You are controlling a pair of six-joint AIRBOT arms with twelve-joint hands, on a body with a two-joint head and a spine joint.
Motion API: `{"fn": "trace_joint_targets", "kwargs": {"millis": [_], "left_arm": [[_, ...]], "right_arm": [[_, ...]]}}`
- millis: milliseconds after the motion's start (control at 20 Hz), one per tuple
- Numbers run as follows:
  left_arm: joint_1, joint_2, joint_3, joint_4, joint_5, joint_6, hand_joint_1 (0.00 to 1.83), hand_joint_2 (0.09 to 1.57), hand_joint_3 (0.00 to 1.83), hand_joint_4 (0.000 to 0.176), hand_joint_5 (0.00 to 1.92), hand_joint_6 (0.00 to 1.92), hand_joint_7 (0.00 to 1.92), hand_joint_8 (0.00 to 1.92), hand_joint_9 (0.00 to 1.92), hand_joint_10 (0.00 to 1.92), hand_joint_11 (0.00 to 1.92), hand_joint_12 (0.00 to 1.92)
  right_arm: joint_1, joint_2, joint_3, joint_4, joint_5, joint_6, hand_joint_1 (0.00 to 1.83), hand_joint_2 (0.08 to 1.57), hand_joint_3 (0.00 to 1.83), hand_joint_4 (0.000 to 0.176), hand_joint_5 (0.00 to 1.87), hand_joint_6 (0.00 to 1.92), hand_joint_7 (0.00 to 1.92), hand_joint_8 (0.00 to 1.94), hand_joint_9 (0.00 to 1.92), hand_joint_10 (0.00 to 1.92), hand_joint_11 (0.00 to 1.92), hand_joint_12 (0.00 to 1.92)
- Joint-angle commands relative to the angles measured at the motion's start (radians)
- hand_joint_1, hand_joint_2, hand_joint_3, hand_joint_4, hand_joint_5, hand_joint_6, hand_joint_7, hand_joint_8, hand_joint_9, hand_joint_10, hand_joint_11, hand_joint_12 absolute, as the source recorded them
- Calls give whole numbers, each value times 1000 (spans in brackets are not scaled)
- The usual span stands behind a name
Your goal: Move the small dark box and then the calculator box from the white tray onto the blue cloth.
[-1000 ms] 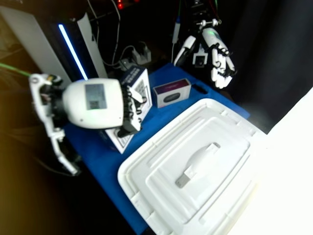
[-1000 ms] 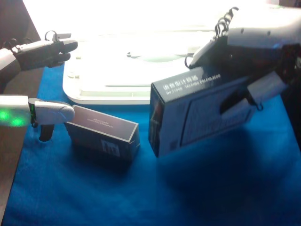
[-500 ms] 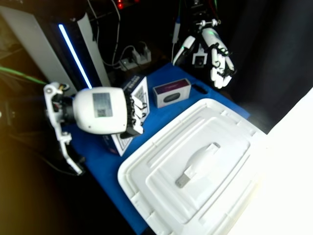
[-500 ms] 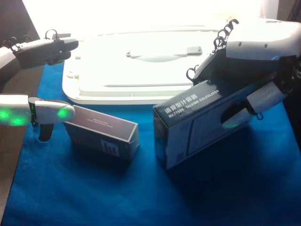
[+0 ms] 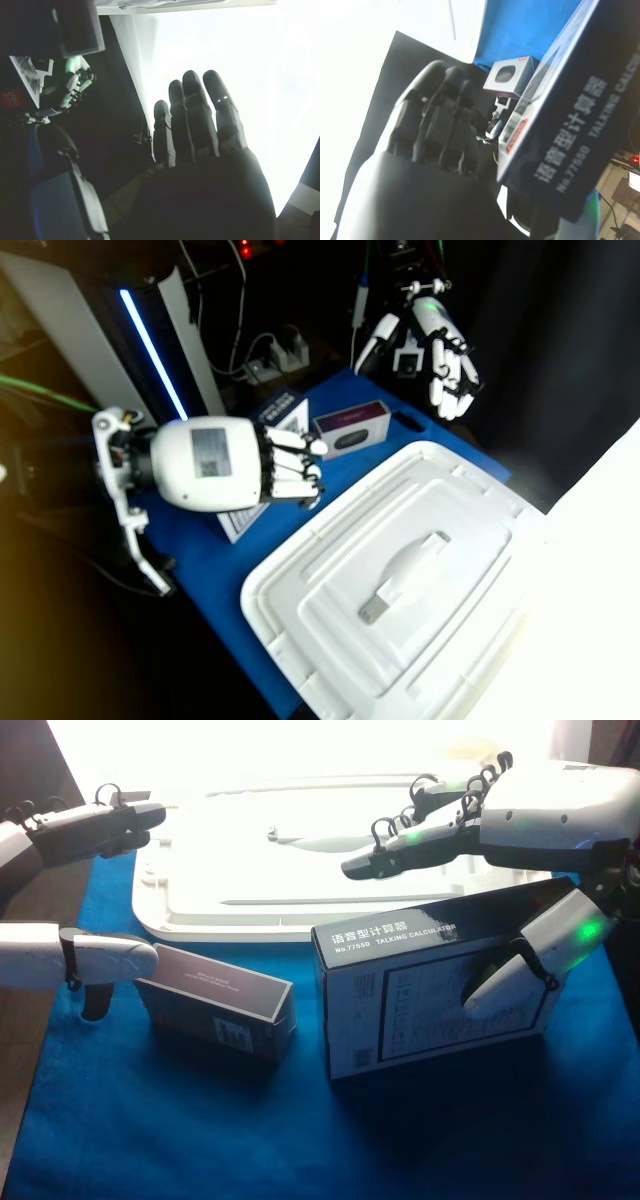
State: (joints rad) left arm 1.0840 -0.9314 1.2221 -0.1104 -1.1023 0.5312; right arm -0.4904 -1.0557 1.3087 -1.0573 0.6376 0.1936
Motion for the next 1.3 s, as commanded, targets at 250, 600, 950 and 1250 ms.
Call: {"fn": "trace_joint_targets", "kwargs": {"millis": [250, 600, 950, 1250], "left_arm": [[-3, -2, -1, -32, -121, -7, 598, 826, 0, 117, 291, 2, 428, 1, 447, 5, 0, 965], [-3, 5, 7, -57, -134, -7, 545, 858, 6, 129, 261, 0, 389, 0, 412, 0, 0, 984], [-7, 16, 27, -95, -149, -7, 487, 915, 5, 118, 203, 2, 350, 1, 369, 0, 0, 942], [-22, 23, 37, -108, -166, -7, 552, 867, 0, 111, 183, 0, 365, 1, 382, 2, 0, 926]], "right_arm": [[42, 22, 12, 128, 117, 4, 587, 712, 1, 27, 2, 0, 73, 0, 151, 6, 35, 861], [184, 38, 85, 193, 125, 3, 209, 901, 0, 50, 0, 0, 21, 0, 9, 0, 0, 839], [184, 33, 134, 288, 124, -8, 149, 850, 0, 21, 0, 0, 0, 0, 16, 4, 0, 1711], [184, 24, 139, 293, 125, -14, 285, 741, 0, 73, 0, 0, 0, 0, 0, 0, 0, 1047]]}}
